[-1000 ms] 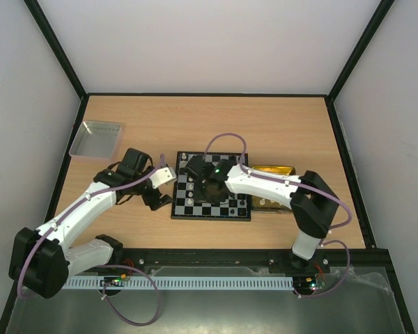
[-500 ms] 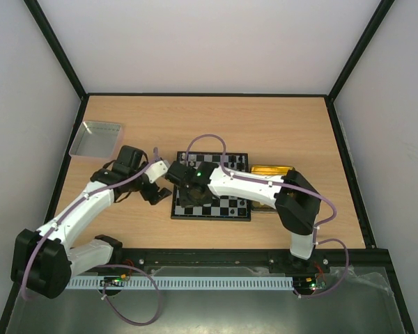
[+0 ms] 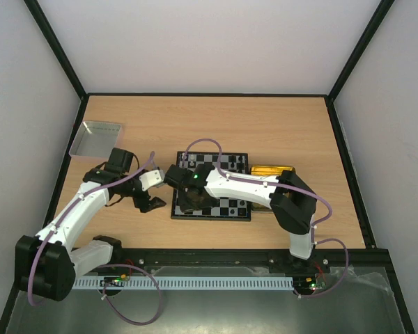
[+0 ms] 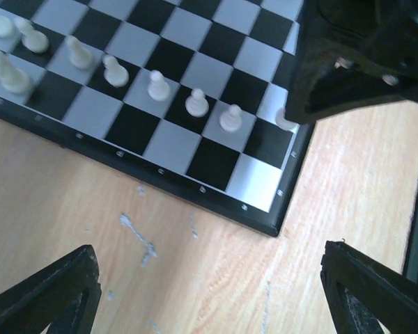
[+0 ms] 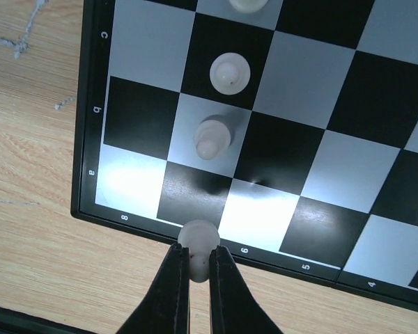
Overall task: Set up the chess pieces on the board
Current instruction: Place the chess piece on the chessboard.
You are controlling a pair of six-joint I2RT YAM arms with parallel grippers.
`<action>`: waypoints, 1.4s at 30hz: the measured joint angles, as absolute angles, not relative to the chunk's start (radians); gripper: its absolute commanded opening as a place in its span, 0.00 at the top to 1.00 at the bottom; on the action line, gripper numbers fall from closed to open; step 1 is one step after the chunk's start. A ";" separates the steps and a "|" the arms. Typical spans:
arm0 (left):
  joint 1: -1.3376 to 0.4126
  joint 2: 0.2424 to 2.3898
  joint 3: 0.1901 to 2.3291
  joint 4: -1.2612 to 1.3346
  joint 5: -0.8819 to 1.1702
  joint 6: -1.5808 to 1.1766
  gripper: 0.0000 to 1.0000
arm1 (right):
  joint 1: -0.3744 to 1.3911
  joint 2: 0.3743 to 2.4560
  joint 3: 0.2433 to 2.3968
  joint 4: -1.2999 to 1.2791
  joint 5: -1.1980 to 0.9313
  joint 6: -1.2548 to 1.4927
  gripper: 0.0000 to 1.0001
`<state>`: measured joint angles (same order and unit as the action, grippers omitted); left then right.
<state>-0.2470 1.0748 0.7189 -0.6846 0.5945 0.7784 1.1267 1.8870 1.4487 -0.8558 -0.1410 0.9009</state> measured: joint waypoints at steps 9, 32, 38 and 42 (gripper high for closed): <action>-0.171 1.103 0.719 -0.782 0.667 0.934 0.11 | 1.128 1.908 1.451 -0.855 -0.161 0.893 0.98; -0.051 1.091 0.671 -0.779 0.749 1.006 0.10 | 1.127 1.981 1.498 -0.856 -0.167 0.876 0.98; -0.044 1.090 0.671 -0.781 0.762 1.011 0.09 | 1.125 1.982 1.499 -0.856 -0.167 0.876 0.98; -0.043 1.090 0.671 -0.781 0.765 1.011 0.09 | 1.125 1.983 1.499 -0.856 -0.170 0.876 0.98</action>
